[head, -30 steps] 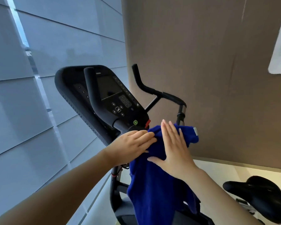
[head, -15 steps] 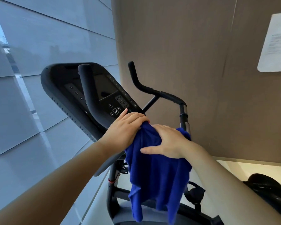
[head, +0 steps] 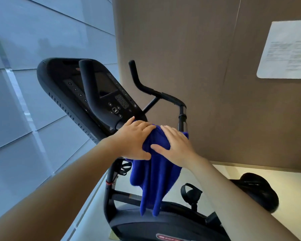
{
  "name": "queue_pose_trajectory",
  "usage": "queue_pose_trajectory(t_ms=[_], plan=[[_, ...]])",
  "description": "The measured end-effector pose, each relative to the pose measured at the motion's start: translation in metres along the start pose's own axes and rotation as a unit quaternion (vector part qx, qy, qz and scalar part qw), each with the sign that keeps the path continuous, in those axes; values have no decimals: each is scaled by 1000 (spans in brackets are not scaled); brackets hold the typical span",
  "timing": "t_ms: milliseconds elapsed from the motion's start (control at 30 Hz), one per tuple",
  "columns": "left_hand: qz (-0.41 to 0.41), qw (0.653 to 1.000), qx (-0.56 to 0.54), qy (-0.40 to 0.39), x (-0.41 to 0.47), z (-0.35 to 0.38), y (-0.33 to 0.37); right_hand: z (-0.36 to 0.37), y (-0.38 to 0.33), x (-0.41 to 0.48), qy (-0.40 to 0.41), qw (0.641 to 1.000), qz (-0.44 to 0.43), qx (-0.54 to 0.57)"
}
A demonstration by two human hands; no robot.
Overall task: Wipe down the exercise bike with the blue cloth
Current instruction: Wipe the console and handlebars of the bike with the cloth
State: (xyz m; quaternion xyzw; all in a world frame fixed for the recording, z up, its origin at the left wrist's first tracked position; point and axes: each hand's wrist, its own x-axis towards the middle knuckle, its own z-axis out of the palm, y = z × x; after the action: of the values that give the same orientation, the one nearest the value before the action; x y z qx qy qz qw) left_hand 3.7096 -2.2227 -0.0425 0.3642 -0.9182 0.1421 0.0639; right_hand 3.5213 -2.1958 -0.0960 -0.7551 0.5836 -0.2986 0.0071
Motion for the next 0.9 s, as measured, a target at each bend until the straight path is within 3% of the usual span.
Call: queue_pose_trajectory(t_ms=[100, 300, 567, 900], plan=[[-11, 994, 95, 57, -2, 10, 10, 2, -2, -9, 6, 999, -12, -31], [-108, 981, 106, 120, 9, 28, 33, 20, 0, -11, 100, 993, -10, -69], [-86, 985, 149, 19, 25, 9, 38, 25, 3, -15, 159, 985, -42, -46], [-184, 968, 169, -14, 30, 12, 75, 4, 28, -12, 34, 986, -151, -55]])
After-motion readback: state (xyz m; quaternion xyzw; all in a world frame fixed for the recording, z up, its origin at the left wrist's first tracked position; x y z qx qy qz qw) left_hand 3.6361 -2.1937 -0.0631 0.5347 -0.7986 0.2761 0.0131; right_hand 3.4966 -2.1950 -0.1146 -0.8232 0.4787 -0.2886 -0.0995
